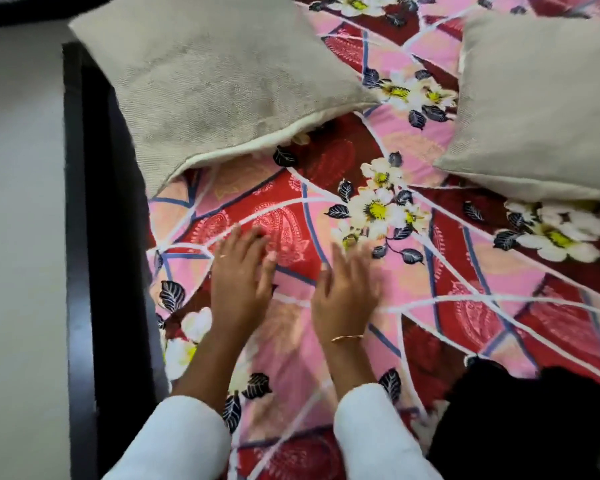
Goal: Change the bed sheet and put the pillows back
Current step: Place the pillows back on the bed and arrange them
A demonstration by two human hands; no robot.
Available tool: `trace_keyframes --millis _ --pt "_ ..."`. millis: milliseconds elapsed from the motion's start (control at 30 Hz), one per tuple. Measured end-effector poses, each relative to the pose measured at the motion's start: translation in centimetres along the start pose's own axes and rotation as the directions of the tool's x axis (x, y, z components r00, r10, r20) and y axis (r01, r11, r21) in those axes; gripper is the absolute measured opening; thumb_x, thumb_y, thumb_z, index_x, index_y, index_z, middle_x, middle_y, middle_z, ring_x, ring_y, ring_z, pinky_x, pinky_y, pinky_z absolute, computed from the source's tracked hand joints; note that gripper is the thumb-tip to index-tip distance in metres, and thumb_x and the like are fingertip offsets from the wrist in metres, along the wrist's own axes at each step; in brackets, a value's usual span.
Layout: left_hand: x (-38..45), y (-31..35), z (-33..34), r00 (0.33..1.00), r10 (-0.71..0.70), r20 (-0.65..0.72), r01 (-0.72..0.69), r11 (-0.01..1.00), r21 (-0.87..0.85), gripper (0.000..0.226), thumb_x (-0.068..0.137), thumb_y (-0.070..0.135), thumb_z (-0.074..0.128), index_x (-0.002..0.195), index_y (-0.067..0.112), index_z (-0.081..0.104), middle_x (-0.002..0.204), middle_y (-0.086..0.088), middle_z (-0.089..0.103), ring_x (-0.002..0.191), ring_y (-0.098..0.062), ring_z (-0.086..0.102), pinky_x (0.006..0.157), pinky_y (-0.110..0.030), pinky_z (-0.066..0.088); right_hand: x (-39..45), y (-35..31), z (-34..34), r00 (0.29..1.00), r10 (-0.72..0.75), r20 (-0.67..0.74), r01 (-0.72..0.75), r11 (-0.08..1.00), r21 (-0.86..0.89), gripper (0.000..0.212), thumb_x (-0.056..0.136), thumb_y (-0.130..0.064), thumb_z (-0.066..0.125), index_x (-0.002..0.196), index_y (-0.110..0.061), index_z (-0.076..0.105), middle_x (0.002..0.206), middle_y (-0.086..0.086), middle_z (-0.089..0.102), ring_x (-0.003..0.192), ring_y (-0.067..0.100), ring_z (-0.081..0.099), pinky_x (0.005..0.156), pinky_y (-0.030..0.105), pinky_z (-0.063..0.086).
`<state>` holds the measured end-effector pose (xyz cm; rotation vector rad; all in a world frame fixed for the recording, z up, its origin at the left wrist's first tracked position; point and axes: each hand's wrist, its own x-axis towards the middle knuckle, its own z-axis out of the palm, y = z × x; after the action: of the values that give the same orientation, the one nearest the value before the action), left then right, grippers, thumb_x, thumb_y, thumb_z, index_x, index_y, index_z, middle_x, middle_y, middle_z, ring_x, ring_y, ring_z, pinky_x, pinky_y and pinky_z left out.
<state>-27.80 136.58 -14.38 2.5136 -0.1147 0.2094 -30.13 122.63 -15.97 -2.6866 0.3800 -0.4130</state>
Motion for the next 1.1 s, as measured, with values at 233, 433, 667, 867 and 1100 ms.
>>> trace_keyframes --millis 233,433,667,867,1100 --pt "-7.3 1.9 3.4 0.912 0.276 0.303 -0.32 0.941 0.109 0.057 0.1 0.04 0.018 0.129 0.005 0.052 0.14 -0.012 0.047 0.133 -0.026 0.035 0.108 -0.045 0.025 -8.2 2.4 -1.6 0.93 -0.209 0.301 0.271 0.945 -0.181 0.056 0.081 -0.029 0.036 0.134 -0.012 0.045 0.142 0.005 0.046 0.134 0.024 0.036 0.106 0.052 0.017" --pt "-13.4 -0.5 -1.1 0.973 -0.112 0.202 0.056 0.963 0.264 0.075 0.097 0.053 0.011 0.126 0.0 0.055 0.137 -0.015 0.048 0.131 -0.027 0.032 0.103 -0.046 0.024 -13.7 -0.9 -3.6 0.876 -0.369 0.311 0.371 0.927 0.056 0.039 0.081 -0.03 0.043 0.114 -0.026 0.063 0.134 -0.006 0.054 0.127 0.022 0.047 0.111 0.048 0.009" --pt "-16.1 1.4 -1.9 0.838 0.358 0.412 -0.453 0.877 0.158 0.066 0.093 0.057 0.023 0.144 0.016 0.029 0.15 -0.01 0.032 0.14 -0.03 0.024 0.111 -0.051 0.019 -15.3 2.3 -5.8 0.942 -0.09 0.323 0.137 0.983 -0.124 0.05 0.084 -0.035 0.036 0.129 -0.021 0.054 0.143 0.005 0.045 0.134 0.031 0.031 0.104 0.056 0.018" --pt "-21.2 -1.0 -5.1 0.732 0.379 0.566 -0.555 0.813 0.174 0.08 0.086 0.068 0.027 0.149 0.02 0.015 0.155 -0.008 0.02 0.142 -0.026 0.019 0.11 -0.039 0.019 -17.1 2.0 -9.4 0.763 -0.389 0.517 0.397 0.912 0.101 0.042 0.071 -0.03 0.037 0.093 -0.039 0.072 0.112 -0.024 0.065 0.109 0.005 0.061 0.086 0.049 0.051" --pt "-18.4 4.3 -4.2 0.896 0.37 0.245 -0.433 0.852 0.293 0.074 0.098 0.049 0.012 0.065 0.014 0.068 0.053 -0.003 0.059 0.045 -0.021 0.058 0.041 -0.026 0.041 -10.6 3.9 -11.3 0.948 -0.062 0.311 -0.088 0.89 0.448 0.04 0.072 -0.001 0.046 0.098 -0.013 0.073 0.101 0.003 0.072 0.094 0.019 0.067 0.083 0.031 0.055"
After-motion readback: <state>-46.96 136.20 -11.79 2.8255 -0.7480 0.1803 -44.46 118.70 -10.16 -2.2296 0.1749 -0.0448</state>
